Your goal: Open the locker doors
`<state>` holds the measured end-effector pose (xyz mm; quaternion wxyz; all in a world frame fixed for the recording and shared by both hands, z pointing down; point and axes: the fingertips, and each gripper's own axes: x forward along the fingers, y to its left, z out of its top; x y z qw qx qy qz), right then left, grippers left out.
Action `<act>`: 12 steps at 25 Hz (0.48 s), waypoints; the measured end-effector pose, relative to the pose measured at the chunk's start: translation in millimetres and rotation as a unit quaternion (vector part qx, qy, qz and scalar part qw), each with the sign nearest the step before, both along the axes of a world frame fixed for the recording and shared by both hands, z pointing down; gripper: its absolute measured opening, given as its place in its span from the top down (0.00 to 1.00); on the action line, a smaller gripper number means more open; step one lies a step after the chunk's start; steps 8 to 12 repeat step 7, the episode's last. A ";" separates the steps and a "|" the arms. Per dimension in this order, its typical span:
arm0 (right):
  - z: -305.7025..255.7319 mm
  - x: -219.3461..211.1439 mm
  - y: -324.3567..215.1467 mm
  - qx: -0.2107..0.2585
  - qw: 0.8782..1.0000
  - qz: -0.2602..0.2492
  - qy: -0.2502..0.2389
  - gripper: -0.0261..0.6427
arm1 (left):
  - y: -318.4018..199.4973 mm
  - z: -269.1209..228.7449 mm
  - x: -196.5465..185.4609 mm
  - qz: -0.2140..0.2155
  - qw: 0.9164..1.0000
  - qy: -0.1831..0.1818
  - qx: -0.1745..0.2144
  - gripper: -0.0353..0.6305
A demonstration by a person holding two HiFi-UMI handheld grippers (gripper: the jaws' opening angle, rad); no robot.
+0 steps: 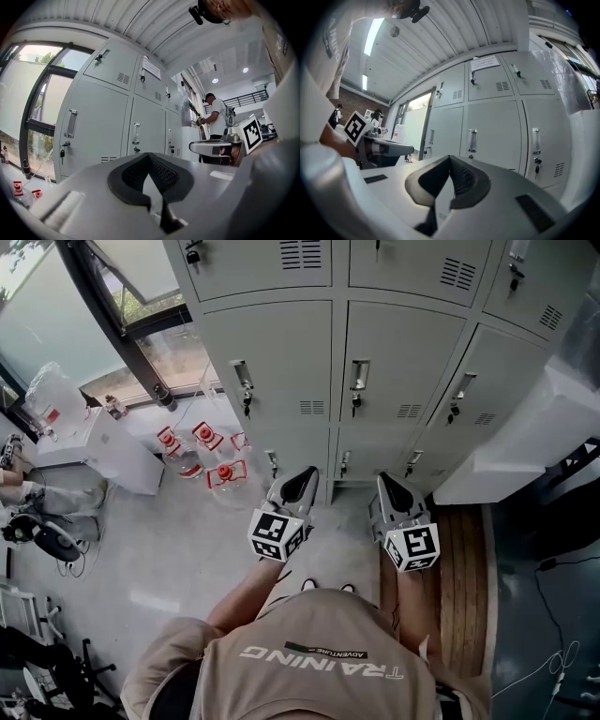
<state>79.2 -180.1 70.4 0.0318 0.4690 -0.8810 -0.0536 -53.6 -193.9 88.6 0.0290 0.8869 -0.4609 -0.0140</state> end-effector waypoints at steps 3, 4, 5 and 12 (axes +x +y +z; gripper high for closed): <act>-2.1 2.5 1.9 0.005 1.000 0.003 0.004 0.94 | 5.9 -2.5 3.7 0.006 1.000 0.002 0.003 0.94; -3.0 2.5 1.5 0.007 1.000 0.002 0.004 0.94 | 6.5 -2.8 3.8 0.007 1.000 0.001 0.004 0.94; -4.7 2.3 0.5 0.010 1.000 0.001 0.004 0.94 | 6.0 -3.7 3.9 0.007 1.000 0.000 0.005 0.94; -9.4 2.0 -2.8 0.018 1.000 -0.001 0.005 0.95 | 3.3 -6.8 4.2 0.008 1.000 -0.001 0.010 0.94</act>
